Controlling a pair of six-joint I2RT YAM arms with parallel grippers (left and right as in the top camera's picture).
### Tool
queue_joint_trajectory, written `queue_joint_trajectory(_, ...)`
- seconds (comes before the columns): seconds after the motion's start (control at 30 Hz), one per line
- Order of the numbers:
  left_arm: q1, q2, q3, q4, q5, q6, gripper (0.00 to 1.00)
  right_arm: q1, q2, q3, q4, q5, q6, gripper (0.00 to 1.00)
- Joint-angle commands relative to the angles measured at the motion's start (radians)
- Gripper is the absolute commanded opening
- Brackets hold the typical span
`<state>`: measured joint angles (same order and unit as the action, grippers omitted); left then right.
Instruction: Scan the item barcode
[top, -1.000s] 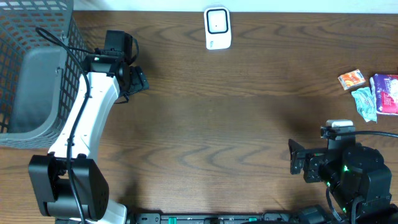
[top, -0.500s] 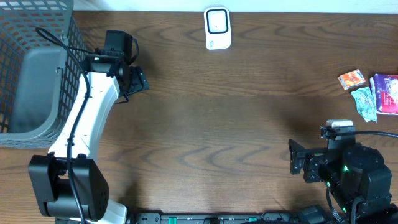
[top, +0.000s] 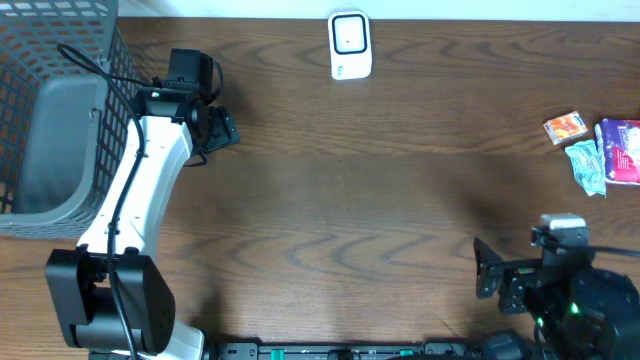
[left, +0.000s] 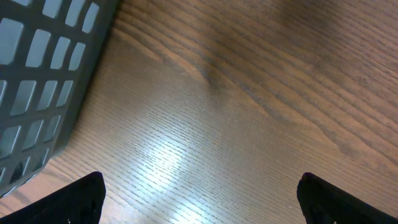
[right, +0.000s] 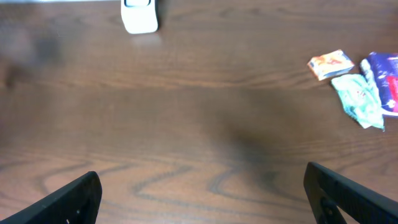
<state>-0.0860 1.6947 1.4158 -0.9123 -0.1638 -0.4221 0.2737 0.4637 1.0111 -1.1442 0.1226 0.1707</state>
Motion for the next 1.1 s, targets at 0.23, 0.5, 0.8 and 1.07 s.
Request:
queue_joint_trajectory(0.23,0.003,0.003,0.008,-0.003,-0.017,-0.013,0.98,-0.101,-0.159,-0.189,0.201,-0.108,-0.072,0.99)
queue_joint_trajectory(0.5,0.003,0.003,0.008,-0.003,-0.017,-0.013,0.98,-0.138,-0.287,-0.443,0.505,-0.238,-0.131,0.99)
queue_joint_trajectory(0.8,0.003,0.003,0.008,-0.003,-0.017,-0.013,0.98,-0.198,-0.385,-0.632,0.661,-0.299,-0.131,0.99)
queue_joint_trajectory(1.07,0.003,0.003,0.008,-0.003,-0.017,-0.013,0.98,-0.235,-0.459,-0.777,0.800,-0.369,-0.131,0.99)
